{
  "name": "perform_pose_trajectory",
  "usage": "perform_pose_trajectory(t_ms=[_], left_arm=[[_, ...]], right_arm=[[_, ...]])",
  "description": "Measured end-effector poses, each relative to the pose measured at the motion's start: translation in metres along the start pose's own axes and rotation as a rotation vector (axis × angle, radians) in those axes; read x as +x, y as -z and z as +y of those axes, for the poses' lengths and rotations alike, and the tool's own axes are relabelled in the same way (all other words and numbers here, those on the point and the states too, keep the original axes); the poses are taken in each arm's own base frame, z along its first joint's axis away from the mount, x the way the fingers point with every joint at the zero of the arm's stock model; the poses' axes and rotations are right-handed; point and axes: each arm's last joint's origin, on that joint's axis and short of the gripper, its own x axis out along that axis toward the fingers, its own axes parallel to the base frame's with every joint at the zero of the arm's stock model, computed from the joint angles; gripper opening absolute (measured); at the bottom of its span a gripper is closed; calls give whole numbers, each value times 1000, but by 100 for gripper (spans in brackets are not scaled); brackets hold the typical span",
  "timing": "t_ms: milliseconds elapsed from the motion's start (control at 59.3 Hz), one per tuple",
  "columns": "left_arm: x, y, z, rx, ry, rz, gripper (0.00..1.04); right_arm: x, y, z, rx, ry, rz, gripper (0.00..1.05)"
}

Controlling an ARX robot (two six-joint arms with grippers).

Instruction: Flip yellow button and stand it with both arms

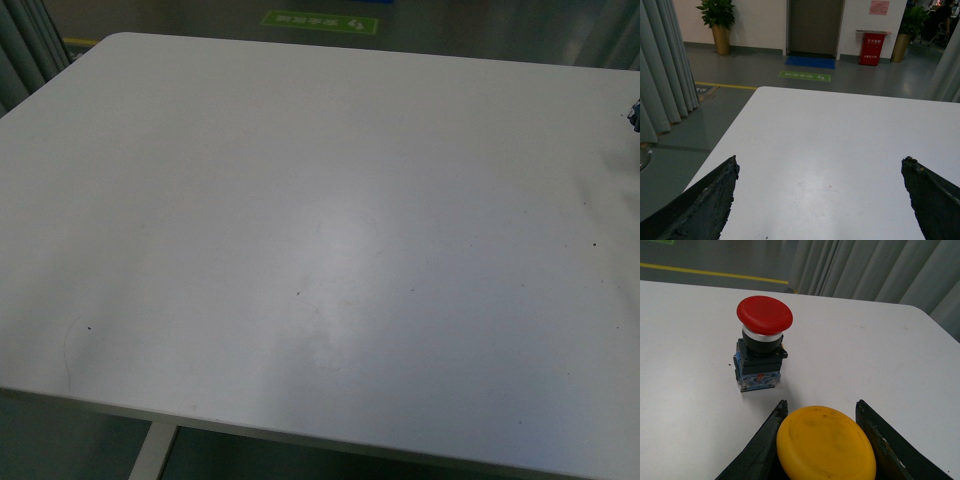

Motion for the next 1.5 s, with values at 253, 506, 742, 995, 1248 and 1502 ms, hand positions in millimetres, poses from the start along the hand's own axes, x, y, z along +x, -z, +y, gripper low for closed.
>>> perform_pose_trajectory(t_ms=[253,506,742,995,1248,1502], left_arm=[[0,0,0,0,0,0,98],[0,0,0,0,0,0,98],[0,0,0,0,0,0,98],[0,0,0,0,0,0,98],[0,0,0,0,0,0,98],[0,0,0,0,0,0,98]], right_arm=[[6,2,-1,-8,6,-5,34],[7,3,-2,-32,1,-12,34],[8,4,-3,-38,-9,-8,34],[7,4,2,-67,-25,-3,34],[5,4,9,-95,-44,10,34],[5,5,10,-126,-47,26,34]])
